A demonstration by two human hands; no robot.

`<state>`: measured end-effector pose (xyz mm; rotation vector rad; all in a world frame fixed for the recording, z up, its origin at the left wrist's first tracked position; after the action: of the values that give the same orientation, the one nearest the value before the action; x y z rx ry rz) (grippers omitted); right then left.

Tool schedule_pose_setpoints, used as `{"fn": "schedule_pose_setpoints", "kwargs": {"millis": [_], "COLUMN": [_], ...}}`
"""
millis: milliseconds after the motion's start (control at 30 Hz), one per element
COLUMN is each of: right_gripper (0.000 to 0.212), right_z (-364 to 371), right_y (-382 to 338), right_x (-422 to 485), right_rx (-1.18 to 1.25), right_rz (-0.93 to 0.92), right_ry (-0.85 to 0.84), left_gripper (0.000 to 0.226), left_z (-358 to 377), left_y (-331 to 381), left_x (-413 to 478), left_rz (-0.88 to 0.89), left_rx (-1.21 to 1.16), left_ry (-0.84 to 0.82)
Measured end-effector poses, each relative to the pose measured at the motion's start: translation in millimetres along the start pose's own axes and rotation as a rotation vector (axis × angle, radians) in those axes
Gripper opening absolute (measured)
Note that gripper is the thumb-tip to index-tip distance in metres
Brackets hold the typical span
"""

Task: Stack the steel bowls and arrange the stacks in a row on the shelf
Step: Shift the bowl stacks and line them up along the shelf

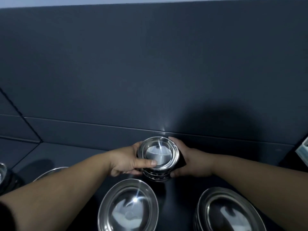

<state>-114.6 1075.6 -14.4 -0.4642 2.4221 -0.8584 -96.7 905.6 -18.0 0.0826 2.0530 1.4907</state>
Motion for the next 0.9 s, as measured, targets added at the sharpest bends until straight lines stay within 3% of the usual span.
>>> {"fn": "schedule_pose_setpoints", "kwargs": {"millis": [300,533,900], "right_gripper": [0.115,0.071,0.081], "right_z": [-54.9,-61.3,-0.9], "right_y": [-62.5,-88.2,-52.0], "right_x": [-71.3,-168.1,-331.6], "right_rx": [0.048,0.382,0.509], "right_rz": [0.008,0.004,0.132], "right_ry": [0.241,0.409,0.642], "left_gripper": [0.075,0.086,0.055], "left_z": [-4.2,30.3,185.8], "left_y": [71.3,112.3,113.1], "left_x": [-43.8,-84.8,-141.8], "left_rz": [0.274,0.449,0.489], "left_rx": [-0.035,-0.098,-0.084], "left_ry": [-0.013,-0.143,-0.418]}}
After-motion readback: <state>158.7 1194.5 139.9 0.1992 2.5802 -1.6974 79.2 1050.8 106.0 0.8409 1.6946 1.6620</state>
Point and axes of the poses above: each hand's wrist, its own x-axis towards the middle knuckle, its own z-axis out of the palm, y = z × x, the point moved 8 cm from there along x, towards the middle knuckle, and after that the axes turned 7 degrees about z, right-handed, at the moved point
